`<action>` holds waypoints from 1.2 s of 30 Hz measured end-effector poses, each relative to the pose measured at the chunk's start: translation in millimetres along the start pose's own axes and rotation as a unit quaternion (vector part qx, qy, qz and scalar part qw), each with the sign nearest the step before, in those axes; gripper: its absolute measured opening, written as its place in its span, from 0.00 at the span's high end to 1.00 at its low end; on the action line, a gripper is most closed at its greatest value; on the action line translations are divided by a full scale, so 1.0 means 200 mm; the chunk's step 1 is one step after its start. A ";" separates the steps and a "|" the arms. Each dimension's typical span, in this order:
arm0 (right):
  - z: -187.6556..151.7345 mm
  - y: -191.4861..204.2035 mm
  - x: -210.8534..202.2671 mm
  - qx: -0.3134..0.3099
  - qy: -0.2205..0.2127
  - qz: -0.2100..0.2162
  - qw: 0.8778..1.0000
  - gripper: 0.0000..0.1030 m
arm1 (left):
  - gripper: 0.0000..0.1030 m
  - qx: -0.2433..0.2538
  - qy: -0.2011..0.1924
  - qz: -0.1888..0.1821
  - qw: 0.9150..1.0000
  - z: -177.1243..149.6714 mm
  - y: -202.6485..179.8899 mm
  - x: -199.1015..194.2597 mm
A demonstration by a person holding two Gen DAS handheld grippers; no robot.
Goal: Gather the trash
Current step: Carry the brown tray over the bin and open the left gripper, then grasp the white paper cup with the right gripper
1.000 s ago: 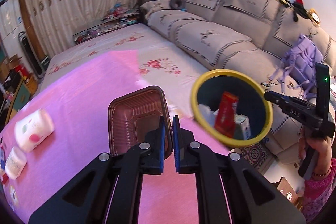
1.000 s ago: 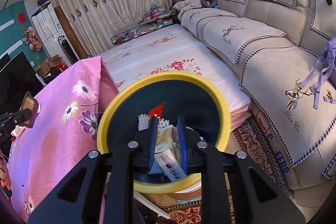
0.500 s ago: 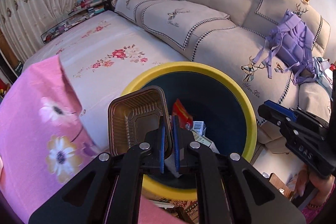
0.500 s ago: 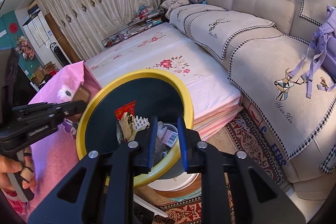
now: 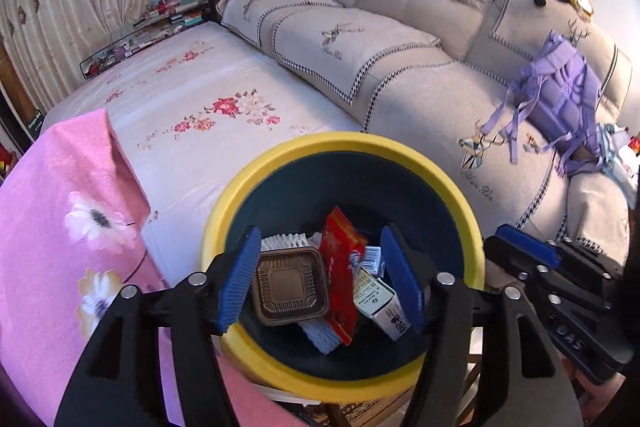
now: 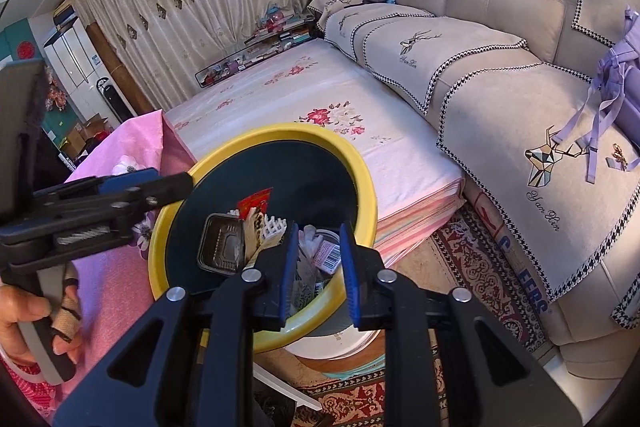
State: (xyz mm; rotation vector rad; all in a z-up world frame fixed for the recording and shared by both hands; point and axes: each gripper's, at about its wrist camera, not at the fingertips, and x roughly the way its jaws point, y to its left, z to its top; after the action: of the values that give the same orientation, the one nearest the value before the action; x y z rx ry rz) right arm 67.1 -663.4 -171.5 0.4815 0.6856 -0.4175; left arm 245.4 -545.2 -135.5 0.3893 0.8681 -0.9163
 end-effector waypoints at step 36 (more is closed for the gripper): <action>-0.14 2.09 0.13 -0.260 0.037 0.187 0.947 0.22 | 0.05 -0.259 -0.162 0.232 0.924 -1.59 1.60 -1.50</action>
State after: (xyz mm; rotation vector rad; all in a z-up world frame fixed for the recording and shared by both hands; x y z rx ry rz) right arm 285.5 -314.5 -92.0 0.1161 0.7270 0.1455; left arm 258.6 -4.2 -110.8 -0.0263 0.6378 -0.2751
